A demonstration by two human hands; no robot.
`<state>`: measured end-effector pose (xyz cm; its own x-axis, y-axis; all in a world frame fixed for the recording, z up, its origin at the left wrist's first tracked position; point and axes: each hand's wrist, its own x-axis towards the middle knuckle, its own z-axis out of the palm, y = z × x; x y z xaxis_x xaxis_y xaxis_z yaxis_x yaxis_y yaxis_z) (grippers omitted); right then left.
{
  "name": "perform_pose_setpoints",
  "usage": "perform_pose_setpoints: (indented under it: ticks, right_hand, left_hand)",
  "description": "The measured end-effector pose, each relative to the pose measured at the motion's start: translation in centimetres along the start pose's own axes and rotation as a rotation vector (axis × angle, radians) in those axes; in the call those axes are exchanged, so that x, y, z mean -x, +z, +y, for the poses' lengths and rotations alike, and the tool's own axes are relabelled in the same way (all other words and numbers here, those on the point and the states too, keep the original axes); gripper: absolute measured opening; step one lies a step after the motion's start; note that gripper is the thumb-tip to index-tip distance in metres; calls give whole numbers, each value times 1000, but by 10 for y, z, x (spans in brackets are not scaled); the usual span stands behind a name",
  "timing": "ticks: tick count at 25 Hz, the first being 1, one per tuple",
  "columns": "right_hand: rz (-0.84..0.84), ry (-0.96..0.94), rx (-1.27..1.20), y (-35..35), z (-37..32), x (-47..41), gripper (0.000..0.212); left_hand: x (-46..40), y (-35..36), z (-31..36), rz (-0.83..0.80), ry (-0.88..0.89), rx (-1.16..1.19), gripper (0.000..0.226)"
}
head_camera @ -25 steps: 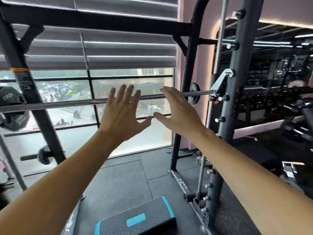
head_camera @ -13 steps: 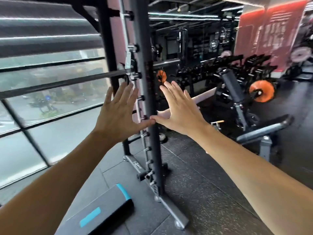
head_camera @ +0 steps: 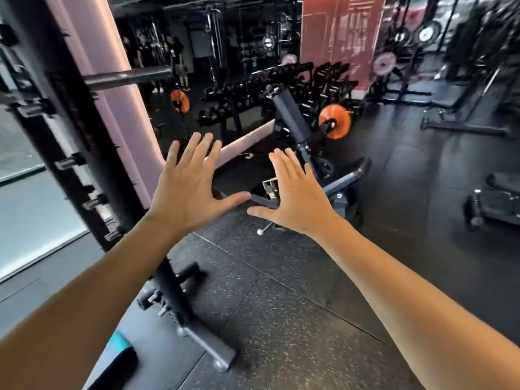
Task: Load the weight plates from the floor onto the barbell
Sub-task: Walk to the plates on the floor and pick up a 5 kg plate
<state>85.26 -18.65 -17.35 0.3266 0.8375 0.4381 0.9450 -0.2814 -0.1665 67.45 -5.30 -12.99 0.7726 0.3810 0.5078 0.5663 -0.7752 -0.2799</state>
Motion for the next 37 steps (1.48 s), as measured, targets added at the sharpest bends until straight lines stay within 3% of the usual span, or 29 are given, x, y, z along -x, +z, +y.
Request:
perform_pose_setpoints:
  ticks: [5, 14, 21, 31, 37]
  right_hand:
    - [-38, 15, 72, 35, 69, -47, 127]
    - [-82, 14, 43, 125, 130, -234, 124]
    - [-106, 2, -17, 188, 186, -335, 122]
    - [-137, -163, -99, 272, 300, -526, 123]
    - [-182, -261, -152, 323, 311, -613, 119]
  left_hand:
    - [-56, 81, 11, -13, 24, 35, 117]
    - [-194, 213, -64, -71, -81, 30, 112]
    - [-276, 297, -85, -124, -156, 55, 113]
    - [-421, 408, -95, -177, -319, 5, 115]
    - [-464, 461, -129, -211, -423, 22, 112]
